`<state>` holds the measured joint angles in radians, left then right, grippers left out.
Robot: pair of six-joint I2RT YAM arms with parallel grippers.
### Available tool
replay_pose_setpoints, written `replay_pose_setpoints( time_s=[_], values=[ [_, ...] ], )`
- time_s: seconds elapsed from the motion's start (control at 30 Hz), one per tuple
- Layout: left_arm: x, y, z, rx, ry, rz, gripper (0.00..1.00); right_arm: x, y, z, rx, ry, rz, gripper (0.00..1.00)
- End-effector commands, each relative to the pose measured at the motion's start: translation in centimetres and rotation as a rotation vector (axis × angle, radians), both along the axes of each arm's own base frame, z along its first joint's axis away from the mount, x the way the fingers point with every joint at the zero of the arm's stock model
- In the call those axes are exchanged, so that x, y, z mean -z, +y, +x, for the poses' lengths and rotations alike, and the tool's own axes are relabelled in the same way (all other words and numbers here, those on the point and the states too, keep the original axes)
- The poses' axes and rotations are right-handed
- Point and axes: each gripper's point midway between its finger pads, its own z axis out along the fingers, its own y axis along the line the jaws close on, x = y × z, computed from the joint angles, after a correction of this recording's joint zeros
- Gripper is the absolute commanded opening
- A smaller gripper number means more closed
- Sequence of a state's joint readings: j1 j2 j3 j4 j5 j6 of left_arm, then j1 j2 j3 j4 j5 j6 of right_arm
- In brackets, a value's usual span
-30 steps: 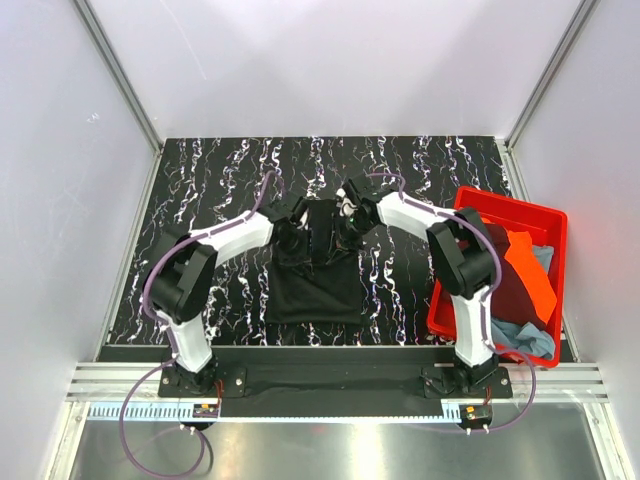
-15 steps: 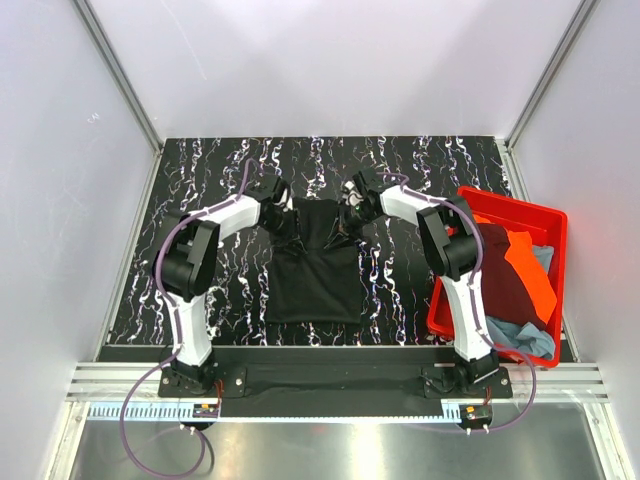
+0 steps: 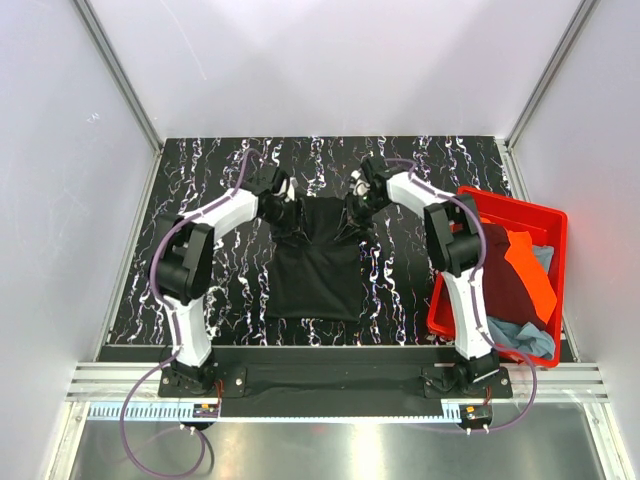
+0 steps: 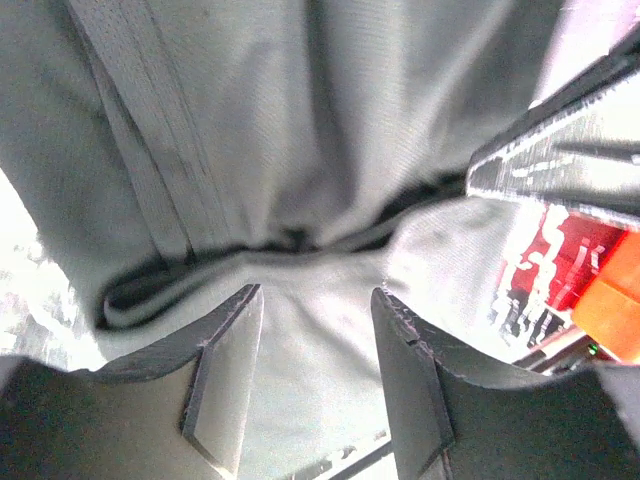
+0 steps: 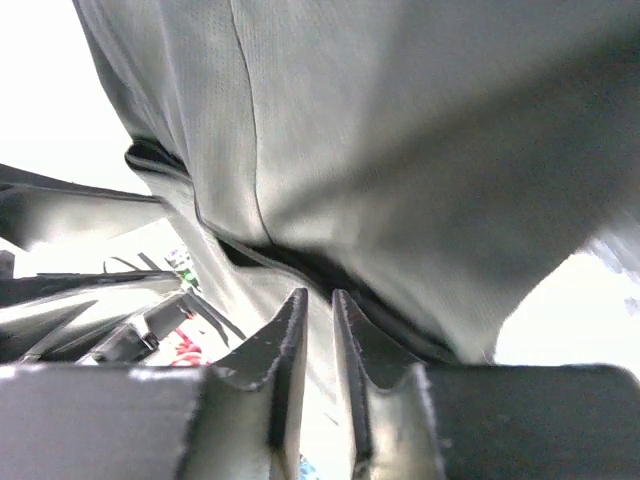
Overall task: Fold and stack the t-shirts
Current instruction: Fold the tshirt
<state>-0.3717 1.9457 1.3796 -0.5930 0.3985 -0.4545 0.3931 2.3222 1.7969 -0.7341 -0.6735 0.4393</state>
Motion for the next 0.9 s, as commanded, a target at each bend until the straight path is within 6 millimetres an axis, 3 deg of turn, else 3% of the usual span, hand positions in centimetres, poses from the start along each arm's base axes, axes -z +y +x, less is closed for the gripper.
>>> replay_pose_setpoints(
  time_s=[0.0,0.07,0.2,0.33,0.5,0.57,0.67,0.8,0.83,0.87],
  values=[
    [-4.1,0.7,0.0,0.001,-0.106,-0.019,0.53,-4.8,-2.7,0.4,-0.021,-0.126,-0.044,0.28],
    [-4.0,1.4,-0.4,-0.015,-0.112,-0.019,0.53,-5.2,-2.8,-0.2,-0.030,-0.134,-0.019,0.29],
    [-1.2,3.4,-1.2,-0.051,-0.048,-0.007,0.52,-2.9,-2.8,-2.4,-0.024,-0.061,0.014,0.26],
    [1.9,4.9,-1.5,-0.073,0.007,0.009,0.50,-0.8,-2.4,-2.6,0.013,-0.020,0.048,0.11],
    [4.9,6.2,-1.4,-0.071,0.052,0.055,0.50,3.2,-4.4,-2.7,0.048,0.026,-0.037,0.10],
    [5.2,6.7,-1.6,-0.077,0.069,0.064,0.49,3.7,-5.1,-2.5,0.046,0.017,-0.064,0.10],
    [5.1,7.1,-2.2,-0.082,0.064,0.081,0.49,3.8,-5.9,-2.0,0.018,-0.009,-0.110,0.13],
    [4.6,7.9,-4.3,-0.094,0.082,0.098,0.49,2.0,-6.3,-1.4,-0.002,-0.048,-0.131,0.23],
    [4.3,7.9,-4.6,-0.099,0.075,0.095,0.51,1.5,-6.4,-1.3,-0.003,-0.061,-0.135,0.25],
    [2.6,7.8,-4.5,-0.109,0.036,0.078,0.54,0.2,-6.5,-1.1,0.003,-0.093,-0.147,0.27]
  ],
)
